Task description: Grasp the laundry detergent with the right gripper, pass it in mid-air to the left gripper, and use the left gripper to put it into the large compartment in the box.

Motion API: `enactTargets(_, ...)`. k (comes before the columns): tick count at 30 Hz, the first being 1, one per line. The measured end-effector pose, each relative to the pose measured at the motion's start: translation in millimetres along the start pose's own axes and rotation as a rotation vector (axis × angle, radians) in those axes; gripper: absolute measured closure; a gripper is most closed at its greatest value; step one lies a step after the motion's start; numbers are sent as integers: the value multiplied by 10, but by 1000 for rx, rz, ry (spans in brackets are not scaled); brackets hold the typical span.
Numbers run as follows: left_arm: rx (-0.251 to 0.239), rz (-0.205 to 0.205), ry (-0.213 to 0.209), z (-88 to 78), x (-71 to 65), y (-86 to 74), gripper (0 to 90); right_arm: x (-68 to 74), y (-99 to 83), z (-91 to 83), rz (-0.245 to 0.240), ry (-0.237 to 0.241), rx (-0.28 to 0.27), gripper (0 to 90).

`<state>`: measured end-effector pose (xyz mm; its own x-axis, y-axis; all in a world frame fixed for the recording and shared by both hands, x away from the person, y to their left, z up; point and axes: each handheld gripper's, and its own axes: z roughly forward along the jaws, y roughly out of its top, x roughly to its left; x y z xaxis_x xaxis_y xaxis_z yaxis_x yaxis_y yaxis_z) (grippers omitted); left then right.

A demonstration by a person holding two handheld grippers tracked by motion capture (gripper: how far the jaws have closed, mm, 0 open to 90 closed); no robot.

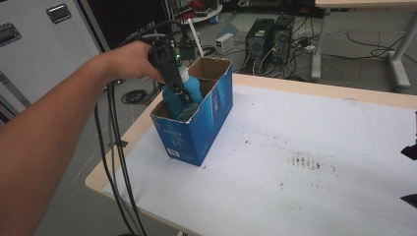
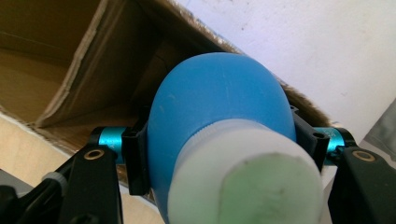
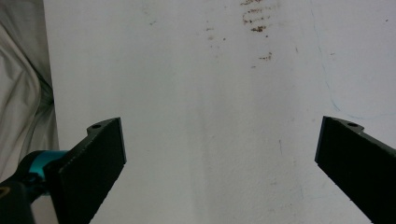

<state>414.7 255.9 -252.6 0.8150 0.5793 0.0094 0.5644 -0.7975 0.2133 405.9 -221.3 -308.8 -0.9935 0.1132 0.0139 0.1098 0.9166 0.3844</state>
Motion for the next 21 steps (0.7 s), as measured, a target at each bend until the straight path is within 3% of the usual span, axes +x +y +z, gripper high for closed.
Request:
enactTargets(16,48,-14,-23,282,46,-39,377,6,-17,29,5,10,5,12)
enactTargets(21,37,-22,-23,301,58,-55,376,7,-25,28,9,11,4,12)
